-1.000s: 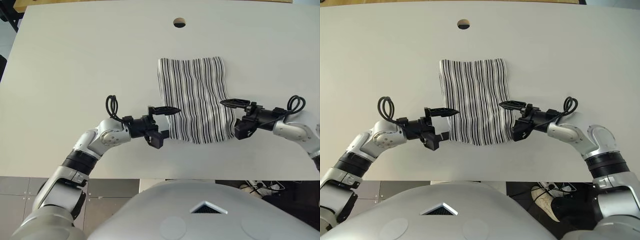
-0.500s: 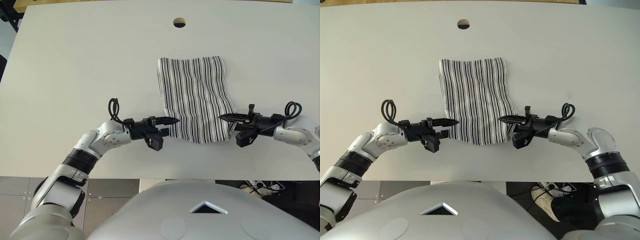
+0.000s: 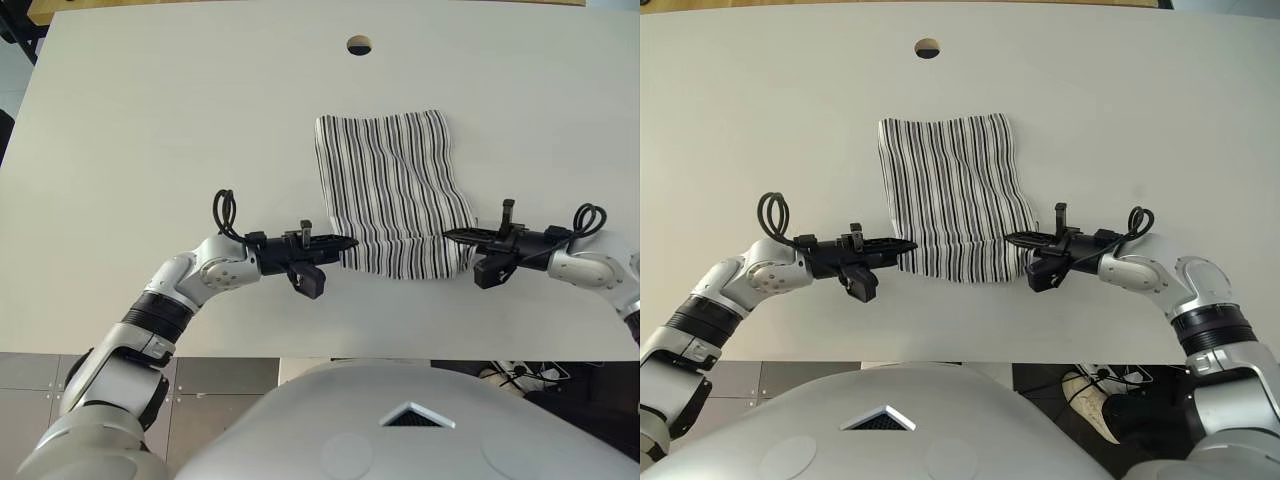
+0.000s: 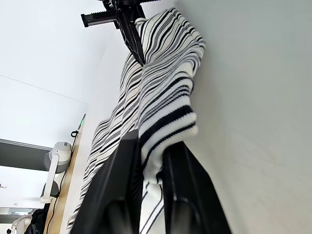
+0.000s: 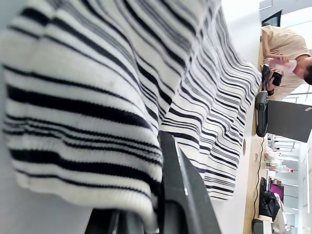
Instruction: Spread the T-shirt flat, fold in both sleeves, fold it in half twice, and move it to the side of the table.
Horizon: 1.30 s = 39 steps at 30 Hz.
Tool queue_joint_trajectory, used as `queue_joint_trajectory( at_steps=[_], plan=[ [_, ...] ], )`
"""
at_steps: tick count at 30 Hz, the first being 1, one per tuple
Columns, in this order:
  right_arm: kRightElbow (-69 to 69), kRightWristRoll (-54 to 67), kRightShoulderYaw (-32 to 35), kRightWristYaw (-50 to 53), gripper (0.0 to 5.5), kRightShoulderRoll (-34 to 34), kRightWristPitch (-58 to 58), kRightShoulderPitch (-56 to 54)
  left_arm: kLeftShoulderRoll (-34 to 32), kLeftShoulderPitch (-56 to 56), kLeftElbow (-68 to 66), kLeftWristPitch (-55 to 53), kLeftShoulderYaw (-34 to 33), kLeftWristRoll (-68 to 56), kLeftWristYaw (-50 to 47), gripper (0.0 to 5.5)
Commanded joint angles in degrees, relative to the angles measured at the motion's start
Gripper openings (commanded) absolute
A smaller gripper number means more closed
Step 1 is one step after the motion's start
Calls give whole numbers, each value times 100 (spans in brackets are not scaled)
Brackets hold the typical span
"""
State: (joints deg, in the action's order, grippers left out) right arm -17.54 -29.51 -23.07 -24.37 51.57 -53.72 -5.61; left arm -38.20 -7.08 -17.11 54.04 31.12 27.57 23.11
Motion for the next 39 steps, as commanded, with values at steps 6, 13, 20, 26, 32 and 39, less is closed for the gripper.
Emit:
queue_joint_trajectory(
  at_steps=[6,13,20,26,32,39],
  plan=[
    [1337,1271,305,-707,10,605,457,1261,-908,1500,518,-665,156,-329,716,26],
    [1659,1987,559,-1133,10,385,1243,1282,-723,1768,1553,-1773,-352,-2389,1091,26],
    [1387,2847,646,-1333,10,-534,2108,559,700,919,1404,-3245,-796,-2713,694,26],
    [581,2726,736,-1196,10,-1336,2637,-132,1104,504,1164,-3961,-1214,-2673,628,26],
    [-334,2193,720,-706,10,-1954,3008,-821,1318,-116,-2,-4076,-1377,-2040,185,26],
    [-1585,1707,683,-206,31,-2484,2859,-1510,1839,-758,-1346,-3584,-1325,-1754,-21,96]
  ],
)
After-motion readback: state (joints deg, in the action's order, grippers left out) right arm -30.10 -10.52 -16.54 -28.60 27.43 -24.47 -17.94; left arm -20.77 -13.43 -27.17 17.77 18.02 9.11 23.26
